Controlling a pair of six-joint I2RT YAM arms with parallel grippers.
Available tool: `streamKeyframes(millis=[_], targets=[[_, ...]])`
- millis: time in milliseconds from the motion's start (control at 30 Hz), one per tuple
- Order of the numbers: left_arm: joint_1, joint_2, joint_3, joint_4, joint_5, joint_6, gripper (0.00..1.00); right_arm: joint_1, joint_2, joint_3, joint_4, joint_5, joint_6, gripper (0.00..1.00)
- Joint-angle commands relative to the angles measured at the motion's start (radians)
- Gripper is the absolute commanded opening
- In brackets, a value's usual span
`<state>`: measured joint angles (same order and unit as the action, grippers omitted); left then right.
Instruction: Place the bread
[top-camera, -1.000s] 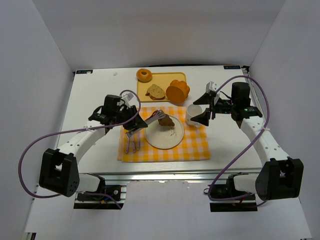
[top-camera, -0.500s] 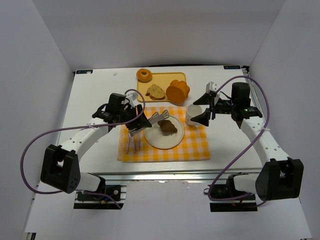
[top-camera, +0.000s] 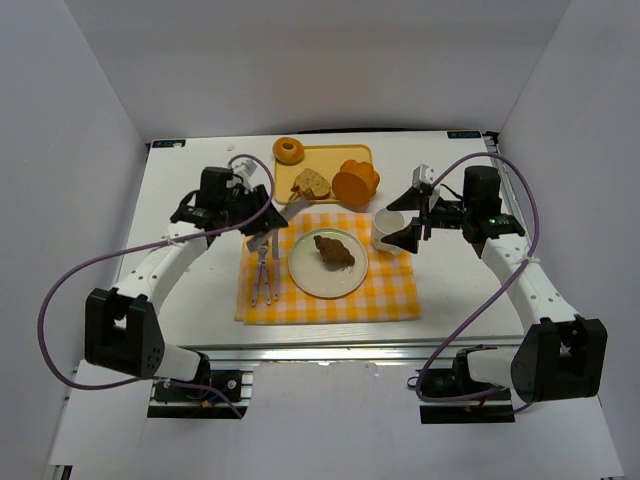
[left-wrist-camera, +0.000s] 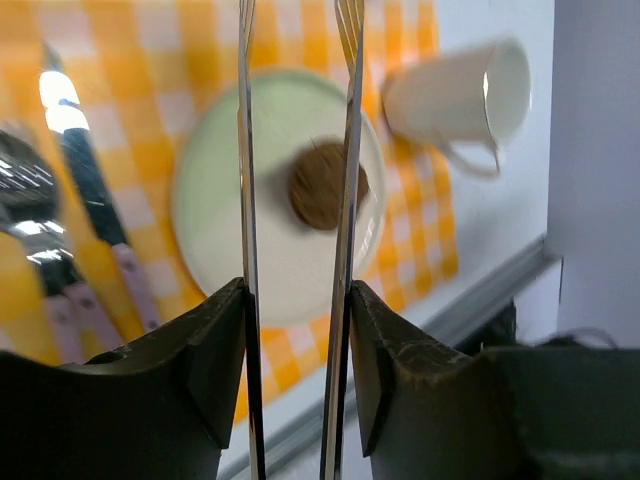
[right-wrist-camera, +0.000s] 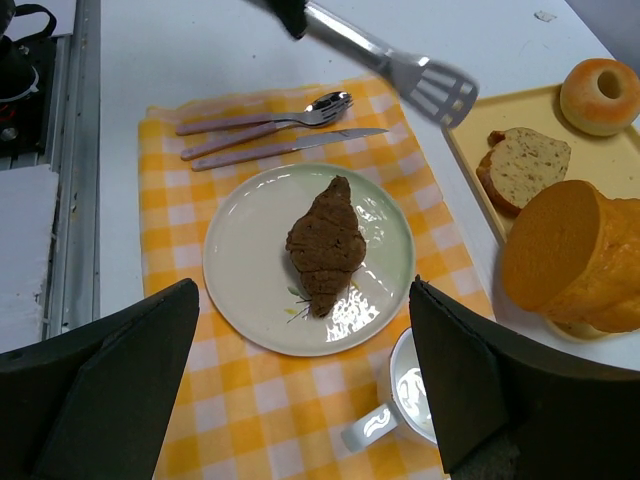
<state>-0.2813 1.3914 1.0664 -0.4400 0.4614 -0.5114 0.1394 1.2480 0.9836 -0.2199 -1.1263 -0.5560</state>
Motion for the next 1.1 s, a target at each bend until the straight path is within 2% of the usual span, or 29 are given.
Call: streamKeyframes(millis=[0,233,367,633,867,1067], targets=[[0.089,0.059,0.122,0.041,-0.026,0.040,0.52,-0.003,-0.019,-0.005,0.031,-0.027,0.004,0.89],[0.134,0.357,0.430,-0.055,-0.076,0.181,0.52,-0.003,-0.021,-0.003,0.042,-0.029,0.014,0.89],[0.133,0.477,0.518,-0.049,-0.080,0.198,0.52,-0.003,-0.025,-0.006,0.044,-0.024,0.015,0.89],[0.131,0.561,0.535,0.009,-0.018,0.188,0.54,-0.004,-0.035,-0.014,0.036,-0.010,0.008,0.89],[0.128,0.541,0.471,0.043,0.037,0.178,0.56,-0.004,-0.024,-0.013,0.036,-0.012,0.005,0.89],[0.128,0.526,0.438,0.004,0.031,0.209,0.56,-0.004,-0.018,-0.013,0.048,-0.020,0.014,0.89]])
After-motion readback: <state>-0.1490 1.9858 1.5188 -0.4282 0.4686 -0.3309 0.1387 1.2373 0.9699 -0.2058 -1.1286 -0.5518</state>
